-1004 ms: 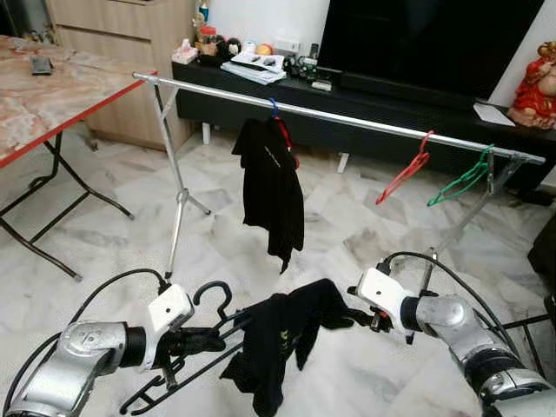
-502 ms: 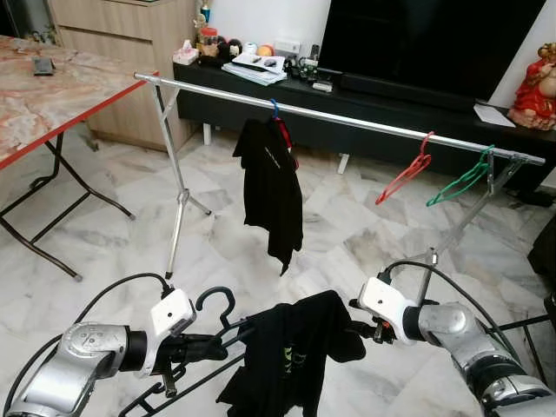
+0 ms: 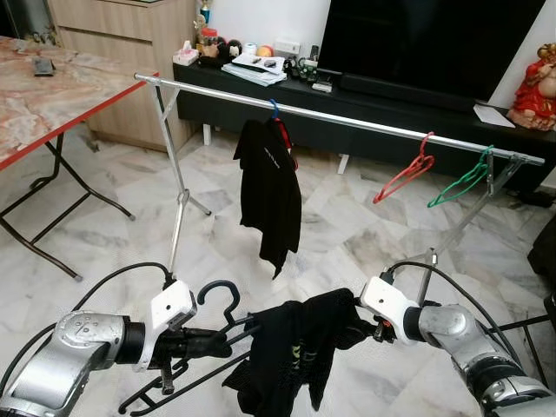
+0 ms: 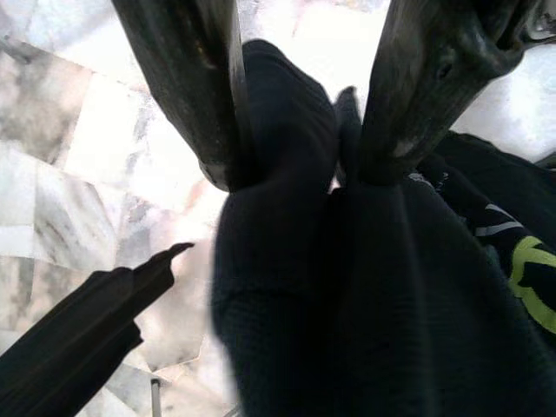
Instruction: Hang hanger
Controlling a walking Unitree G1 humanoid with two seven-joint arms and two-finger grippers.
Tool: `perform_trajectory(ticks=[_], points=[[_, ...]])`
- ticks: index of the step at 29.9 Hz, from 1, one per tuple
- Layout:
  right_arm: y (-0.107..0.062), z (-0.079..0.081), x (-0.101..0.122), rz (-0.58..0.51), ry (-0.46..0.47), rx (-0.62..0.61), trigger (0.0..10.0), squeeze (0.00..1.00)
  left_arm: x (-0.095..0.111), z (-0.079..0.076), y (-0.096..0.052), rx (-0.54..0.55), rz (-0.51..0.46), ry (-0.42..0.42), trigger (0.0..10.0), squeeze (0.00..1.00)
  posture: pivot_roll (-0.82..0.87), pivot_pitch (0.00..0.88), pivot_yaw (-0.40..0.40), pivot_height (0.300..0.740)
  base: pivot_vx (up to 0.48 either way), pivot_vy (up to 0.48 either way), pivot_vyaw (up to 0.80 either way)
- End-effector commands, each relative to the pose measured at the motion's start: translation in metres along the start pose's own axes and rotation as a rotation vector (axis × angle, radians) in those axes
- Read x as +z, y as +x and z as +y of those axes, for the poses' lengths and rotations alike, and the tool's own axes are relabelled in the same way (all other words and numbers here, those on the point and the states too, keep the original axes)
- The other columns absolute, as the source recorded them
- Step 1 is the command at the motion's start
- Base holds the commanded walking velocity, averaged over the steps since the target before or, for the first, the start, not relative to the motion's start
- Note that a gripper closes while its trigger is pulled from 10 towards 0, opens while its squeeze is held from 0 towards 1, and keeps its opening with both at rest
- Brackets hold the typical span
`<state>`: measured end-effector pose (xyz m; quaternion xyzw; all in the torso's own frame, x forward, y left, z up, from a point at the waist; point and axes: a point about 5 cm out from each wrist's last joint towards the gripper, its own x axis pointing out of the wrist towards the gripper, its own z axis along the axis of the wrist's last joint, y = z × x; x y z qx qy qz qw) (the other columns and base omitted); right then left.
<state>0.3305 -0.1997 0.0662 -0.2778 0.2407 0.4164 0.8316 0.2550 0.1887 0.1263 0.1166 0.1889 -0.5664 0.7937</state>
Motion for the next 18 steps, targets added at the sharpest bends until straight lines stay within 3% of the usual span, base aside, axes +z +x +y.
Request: perform_trajectory(ticks=[1,8,12,18], points=[[-0.001,0.004,-0.005,-0.019,0.071,0.024,10.0,0.00,0.011,-0.004,0.001,-0.034,-0.043,0.028,0.0,0.00,0.13,0.009,-0.115,0.740,0.000,0.000,0.00],[0.001,0.013,-0.003,-0.067,0.146,0.165,10.0,0.00,0.019,-0.002,0.001,-0.038,-0.065,0.040,0.0,0.00,0.13,0.013,-0.116,0.740,0.000,0.000,0.00],[0.003,0.020,-0.007,-0.045,0.134,0.221,10.0,0.00,0.023,-0.001,0.004,-0.037,-0.072,0.047,0.0,0.00,0.13,0.016,-0.119,0.740,0.000,0.000,0.00],[0.007,0.024,-0.009,-0.024,0.117,0.193,10.0,0.00,0.030,0.000,0.005,-0.040,-0.095,0.060,0.0,0.00,0.13,0.019,-0.120,0.740,0.000,0.000,0.00]])
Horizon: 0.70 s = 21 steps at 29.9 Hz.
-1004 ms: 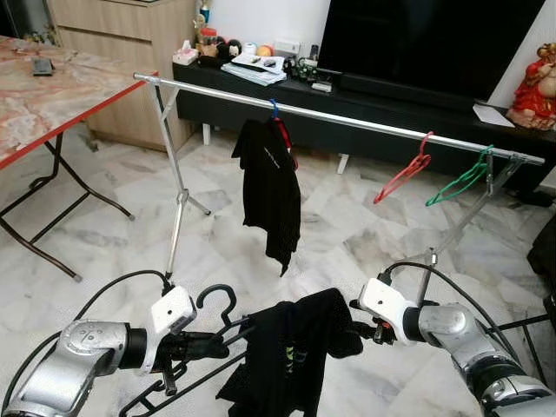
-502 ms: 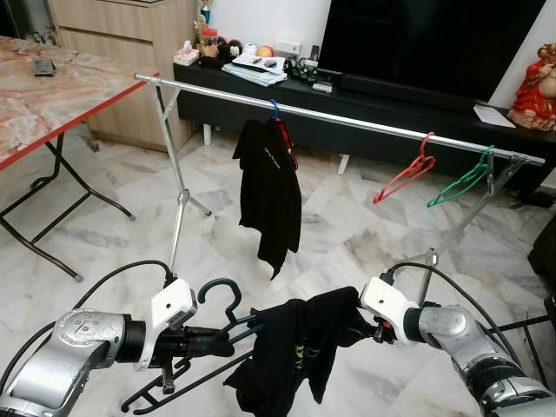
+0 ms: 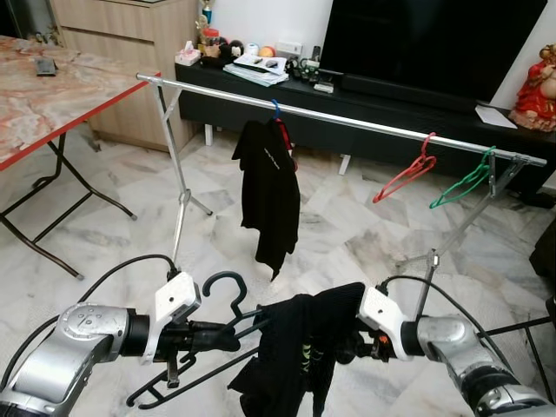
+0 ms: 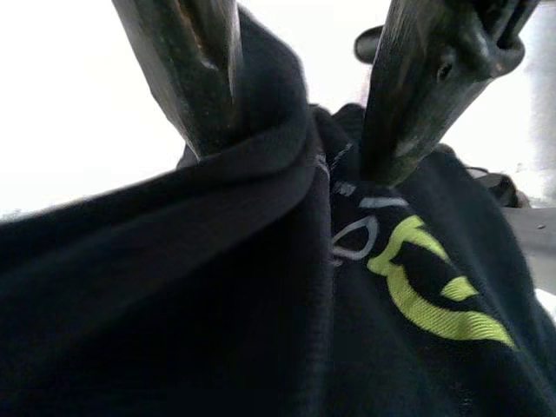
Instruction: Hang hanger
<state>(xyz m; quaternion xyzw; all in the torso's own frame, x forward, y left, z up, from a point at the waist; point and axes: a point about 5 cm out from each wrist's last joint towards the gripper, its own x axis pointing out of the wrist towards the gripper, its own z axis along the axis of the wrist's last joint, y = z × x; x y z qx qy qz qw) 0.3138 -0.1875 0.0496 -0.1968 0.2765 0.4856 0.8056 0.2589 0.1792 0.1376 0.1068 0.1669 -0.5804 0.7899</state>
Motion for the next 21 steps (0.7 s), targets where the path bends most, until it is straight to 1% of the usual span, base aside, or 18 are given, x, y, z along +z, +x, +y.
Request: perform_trajectory(ticks=[1,5,7,9,14,16,19,20,21], points=[[0.002,-0.002,0.001,-0.003,-0.006,-0.051,10.0,0.00,0.019,0.000,0.001,-0.021,-0.059,0.051,0.0,0.00,0.13,0.022,-0.119,0.740,0.000,0.000,0.00],[0.008,-0.004,0.008,-0.026,-0.024,-0.136,10.0,0.00,0.026,-0.002,0.001,-0.042,-0.083,0.061,0.0,0.00,0.13,0.026,-0.119,0.740,0.000,0.000,0.00],[0.009,-0.005,0.010,-0.033,-0.032,-0.160,10.0,0.00,0.026,-0.003,0.001,-0.048,-0.084,0.063,0.0,0.00,0.13,0.026,-0.119,0.740,0.000,0.000,0.00],[0.010,-0.006,0.013,-0.058,-0.019,-0.190,10.0,0.00,0.027,-0.005,0.001,-0.061,-0.082,0.062,0.0,0.00,0.14,0.032,-0.119,0.740,0.000,0.000,0.00],[0.012,-0.006,0.017,-0.107,0.020,-0.194,10.0,0.00,0.027,-0.007,0.001,-0.069,-0.085,0.061,0.0,0.00,0.14,0.037,-0.121,0.740,0.000,0.000,0.00],[0.014,-0.003,0.018,-0.134,0.055,-0.160,10.0,0.00,0.028,-0.008,0.002,-0.071,-0.088,0.062,0.0,0.00,0.14,0.037,-0.121,0.740,0.000,0.000,0.00],[0.016,0.000,0.019,-0.151,0.073,-0.122,9.9,0.00,0.030,-0.008,0.003,-0.070,-0.095,0.064,0.0,0.00,0.15,0.041,-0.123,0.740,0.000,0.000,0.00],[0.016,0.000,0.019,-0.152,0.078,-0.134,0.0,0.00,0.031,-0.008,0.003,-0.068,-0.097,0.064,0.0,0.00,0.15,0.042,-0.124,0.740,0.000,0.000,0.00],[0.016,0.000,0.019,-0.152,0.078,-0.134,0.0,0.00,0.031,-0.008,0.003,-0.068,-0.097,0.064,0.0,0.00,0.15,0.042,-0.124,0.740,0.000,0.000,0.00]])
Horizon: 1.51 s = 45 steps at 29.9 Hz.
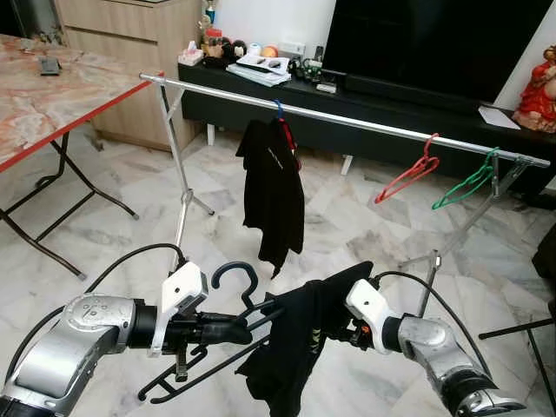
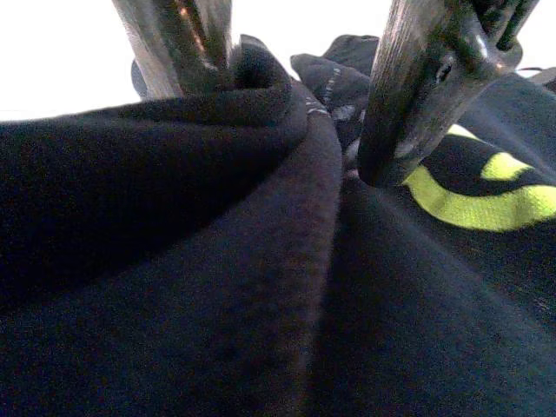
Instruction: Hang hanger
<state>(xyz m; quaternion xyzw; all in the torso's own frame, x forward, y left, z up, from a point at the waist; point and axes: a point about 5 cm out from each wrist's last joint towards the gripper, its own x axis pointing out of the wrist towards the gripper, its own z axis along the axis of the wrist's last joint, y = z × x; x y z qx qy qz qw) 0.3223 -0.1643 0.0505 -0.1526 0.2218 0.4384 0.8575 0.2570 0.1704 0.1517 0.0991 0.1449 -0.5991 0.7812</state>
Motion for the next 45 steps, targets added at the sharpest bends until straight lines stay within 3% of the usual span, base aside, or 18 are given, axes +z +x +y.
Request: perform_trajectory(ticks=[1,24,38,45], points=[[-0.001,-0.003,0.003,-0.011,0.017,-0.010,0.0,0.00,0.015,-0.002,0.002,-0.029,-0.053,0.043,0.0,0.00,0.15,0.042,-0.124,0.740,0.000,0.000,0.00],[0.002,-0.002,0.002,-0.010,0.008,-0.067,0.0,0.00,0.015,-0.004,0.003,-0.019,-0.068,0.033,0.0,0.00,0.15,0.051,-0.124,0.740,0.000,0.000,0.00],[-0.001,-0.024,0.019,-0.070,0.060,-0.338,0.0,0.00,-0.005,0.000,0.001,0.062,0.015,0.009,0.0,0.00,0.14,0.058,-0.121,0.740,0.000,0.000,0.00],[-0.015,-0.042,0.024,-0.137,0.159,-0.554,0.0,0.00,-0.039,0.003,-0.009,0.149,0.155,-0.040,0.0,0.00,0.13,0.073,-0.117,0.740,0.000,0.000,0.00]])
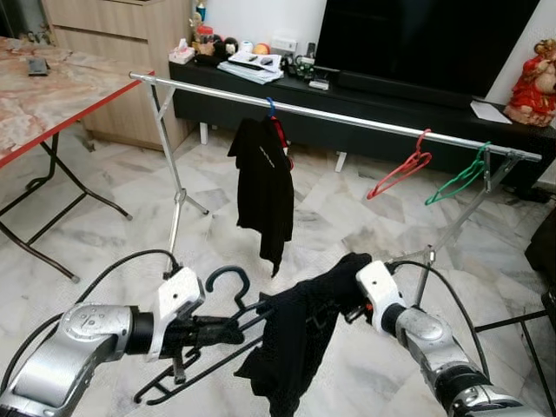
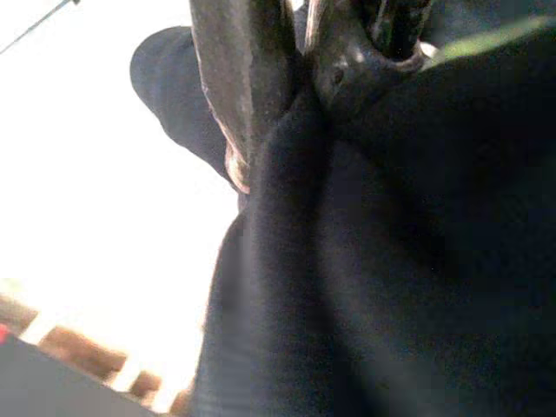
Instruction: Hang hanger
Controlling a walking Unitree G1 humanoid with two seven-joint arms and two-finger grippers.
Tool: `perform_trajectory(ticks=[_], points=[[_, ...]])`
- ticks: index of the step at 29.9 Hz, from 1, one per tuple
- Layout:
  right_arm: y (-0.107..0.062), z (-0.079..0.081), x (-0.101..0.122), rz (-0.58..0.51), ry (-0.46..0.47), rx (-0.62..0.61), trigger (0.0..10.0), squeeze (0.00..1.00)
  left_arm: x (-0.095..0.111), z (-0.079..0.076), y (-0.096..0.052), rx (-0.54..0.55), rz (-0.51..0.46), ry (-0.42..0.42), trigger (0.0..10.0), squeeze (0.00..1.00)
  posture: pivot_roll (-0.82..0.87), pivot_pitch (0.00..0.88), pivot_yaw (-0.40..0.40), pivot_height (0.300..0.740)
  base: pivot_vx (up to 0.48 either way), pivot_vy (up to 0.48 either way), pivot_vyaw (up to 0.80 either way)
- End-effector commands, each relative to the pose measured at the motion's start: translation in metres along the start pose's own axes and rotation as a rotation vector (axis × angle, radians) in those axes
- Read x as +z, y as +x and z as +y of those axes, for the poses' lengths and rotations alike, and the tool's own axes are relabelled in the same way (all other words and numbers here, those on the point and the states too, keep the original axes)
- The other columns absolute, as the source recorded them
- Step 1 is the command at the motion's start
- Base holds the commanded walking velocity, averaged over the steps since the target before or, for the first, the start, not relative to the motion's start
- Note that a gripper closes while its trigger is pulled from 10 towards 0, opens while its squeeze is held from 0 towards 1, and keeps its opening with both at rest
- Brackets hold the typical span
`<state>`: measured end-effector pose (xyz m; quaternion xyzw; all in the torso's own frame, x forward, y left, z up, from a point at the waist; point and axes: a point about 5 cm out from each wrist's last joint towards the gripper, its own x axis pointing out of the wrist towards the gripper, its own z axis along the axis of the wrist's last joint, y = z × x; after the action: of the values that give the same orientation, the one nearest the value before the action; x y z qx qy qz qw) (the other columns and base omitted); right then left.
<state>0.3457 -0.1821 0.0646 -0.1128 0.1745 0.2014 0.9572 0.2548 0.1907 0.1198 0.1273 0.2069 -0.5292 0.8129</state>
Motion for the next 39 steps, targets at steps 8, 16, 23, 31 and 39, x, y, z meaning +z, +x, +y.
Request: perform_trajectory(ticks=[8,16,23,31,39], points=[[-0.001,-0.025,0.032,-0.130,0.082,-0.223,0.0,0.00,-0.050,0.009,0.000,0.149,0.190,-0.025,0.0,0.00,0.11,0.073,-0.106,0.740,0.000,0.000,0.00],[0.000,-0.022,0.033,-0.151,0.179,-0.301,0.0,0.00,-0.107,0.007,0.000,0.310,0.383,-0.075,1.4,0.00,0.11,0.076,-0.105,0.740,0.000,0.000,0.00],[-0.003,-0.014,0.018,-0.131,0.277,-0.405,0.0,0.00,-0.156,0.001,0.001,0.576,0.535,-0.080,10.0,0.00,0.11,0.077,-0.103,0.740,0.000,0.000,0.00],[-0.011,0.005,-0.007,-0.114,0.380,-0.454,0.0,0.00,-0.184,-0.015,0.002,0.864,0.464,-0.300,10.0,0.00,0.11,0.077,-0.099,0.740,0.000,0.000,0.00],[-0.029,0.009,-0.013,-0.199,0.433,-0.570,0.0,0.00,-0.208,-0.040,0.000,0.984,0.480,-0.485,10.0,0.00,0.10,0.073,-0.094,0.740,0.000,0.000,0.00]])
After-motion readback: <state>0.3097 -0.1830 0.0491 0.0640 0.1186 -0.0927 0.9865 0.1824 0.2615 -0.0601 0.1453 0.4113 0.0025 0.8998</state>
